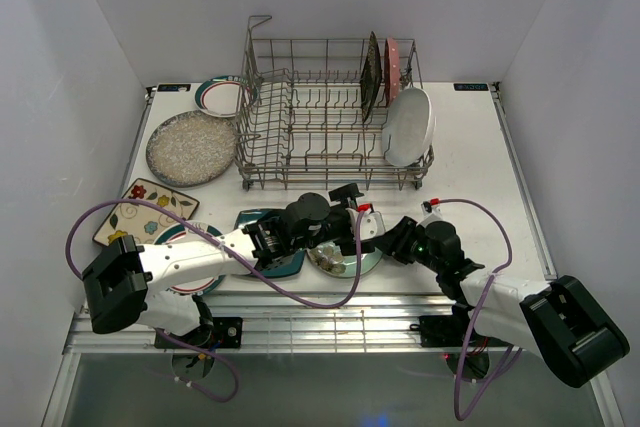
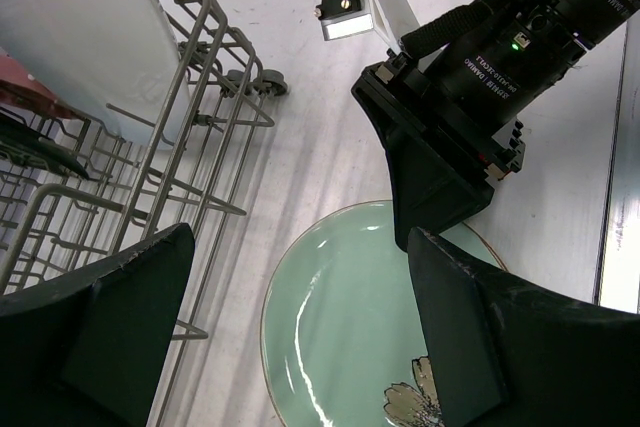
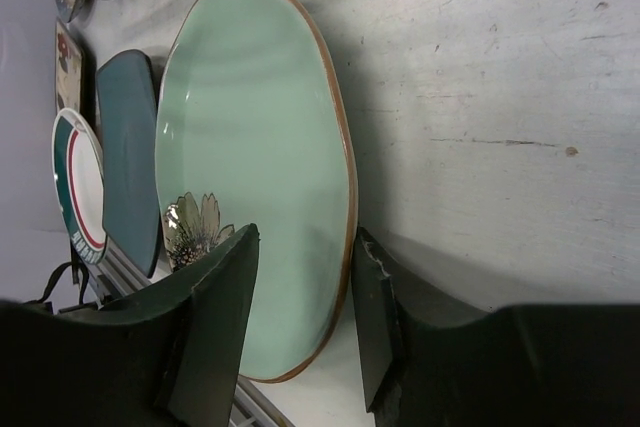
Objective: Load the plates into the dish rack
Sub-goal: Pick up the plate at the center of the board.
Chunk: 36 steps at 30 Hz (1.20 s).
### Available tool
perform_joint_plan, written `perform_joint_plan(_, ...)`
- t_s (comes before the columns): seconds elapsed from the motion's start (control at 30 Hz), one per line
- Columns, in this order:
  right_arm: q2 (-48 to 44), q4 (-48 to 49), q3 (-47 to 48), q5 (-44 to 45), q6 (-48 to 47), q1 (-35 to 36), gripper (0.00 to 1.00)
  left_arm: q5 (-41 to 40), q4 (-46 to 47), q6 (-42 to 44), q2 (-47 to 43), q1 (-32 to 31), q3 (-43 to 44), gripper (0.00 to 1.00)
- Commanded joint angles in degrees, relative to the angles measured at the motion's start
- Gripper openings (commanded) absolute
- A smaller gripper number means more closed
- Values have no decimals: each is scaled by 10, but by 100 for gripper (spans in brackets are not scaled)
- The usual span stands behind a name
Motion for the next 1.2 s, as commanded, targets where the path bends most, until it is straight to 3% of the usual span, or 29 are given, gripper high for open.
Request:
perform_joint_plan(0.0, -1, 64, -16, -4, 0, 1, 46, -1, 1, -7, -24, -2, -1, 98)
perform_joint_plan(0.63, 96, 175, -51, -29, 6, 1, 39, -20, 1, -7, -27, -2, -1, 98)
perform_joint_plan(0.67, 97, 178, -53, -29, 7, 1, 38, -20, 1, -7, -26, -2, -1, 98)
perform_joint_plan(0.73, 96, 179, -54, -26, 8, 1, 24, -20, 1, -7, -25, -2, 0, 98)
perform_joint_plan(0.8, 91, 168, -54, -23, 12, 1, 8, -21, 1, -7, -25, -2, -1, 98)
perform_joint_plan(1.07, 30, 123, -65, 3, 12, 1, 8, -20, 0, -9, -25, -3, 1, 98)
perform_joint_plan(1.17, -42, 66, -66, 24, 6, 1, 8, -20, 0, -9, -24, -2, 1, 98)
